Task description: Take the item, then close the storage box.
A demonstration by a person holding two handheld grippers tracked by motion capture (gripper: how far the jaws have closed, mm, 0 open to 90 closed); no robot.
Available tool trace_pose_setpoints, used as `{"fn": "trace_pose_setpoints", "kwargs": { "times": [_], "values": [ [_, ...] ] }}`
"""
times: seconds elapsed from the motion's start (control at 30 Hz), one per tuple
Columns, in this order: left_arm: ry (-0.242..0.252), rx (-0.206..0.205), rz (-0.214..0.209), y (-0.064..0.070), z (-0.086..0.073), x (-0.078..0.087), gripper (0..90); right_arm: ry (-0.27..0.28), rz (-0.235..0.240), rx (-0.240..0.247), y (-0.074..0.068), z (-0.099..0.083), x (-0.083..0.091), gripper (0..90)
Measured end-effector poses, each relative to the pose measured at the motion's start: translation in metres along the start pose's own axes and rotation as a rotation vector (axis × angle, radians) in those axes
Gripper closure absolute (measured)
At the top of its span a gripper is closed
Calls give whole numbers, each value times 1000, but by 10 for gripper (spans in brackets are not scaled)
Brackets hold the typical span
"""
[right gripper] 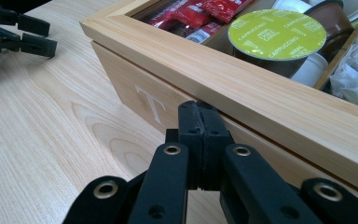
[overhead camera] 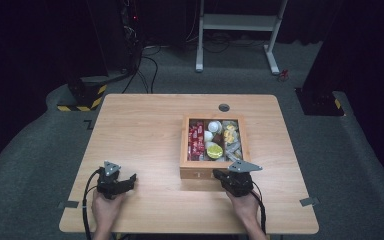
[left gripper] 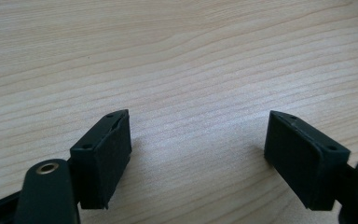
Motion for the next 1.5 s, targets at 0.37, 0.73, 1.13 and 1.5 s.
{"fn": "trace_pose_setpoints", "kwargs": {
  "times": [0.37, 0.73, 1.13, 1.5],
  "values": [
    [-1, 0, 0, 0, 0, 0, 230, 47, -13, 22, -1, 11, 3, 898],
    [-3, -3, -2, 0, 0, 0, 230, 74, -18, 45, -3, 33, 11, 897],
    [-2, -3, -4, 1, 0, 0, 228, 75, -31, 48, -5, 53, 19, 896],
    [-2, -2, -4, 1, 0, 0, 227, 98, -32, 53, -7, 70, 25, 897]
  ]
}}
Point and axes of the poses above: each handheld gripper's, and its own axes: x roughly backward along the jaws, z roughly out of its top, y roughly to its right, the point moved 10 cm from there along -x, roughly forward along the jaws, and after that the axes turned 13 degrees about -x, right-handed, at the moved point
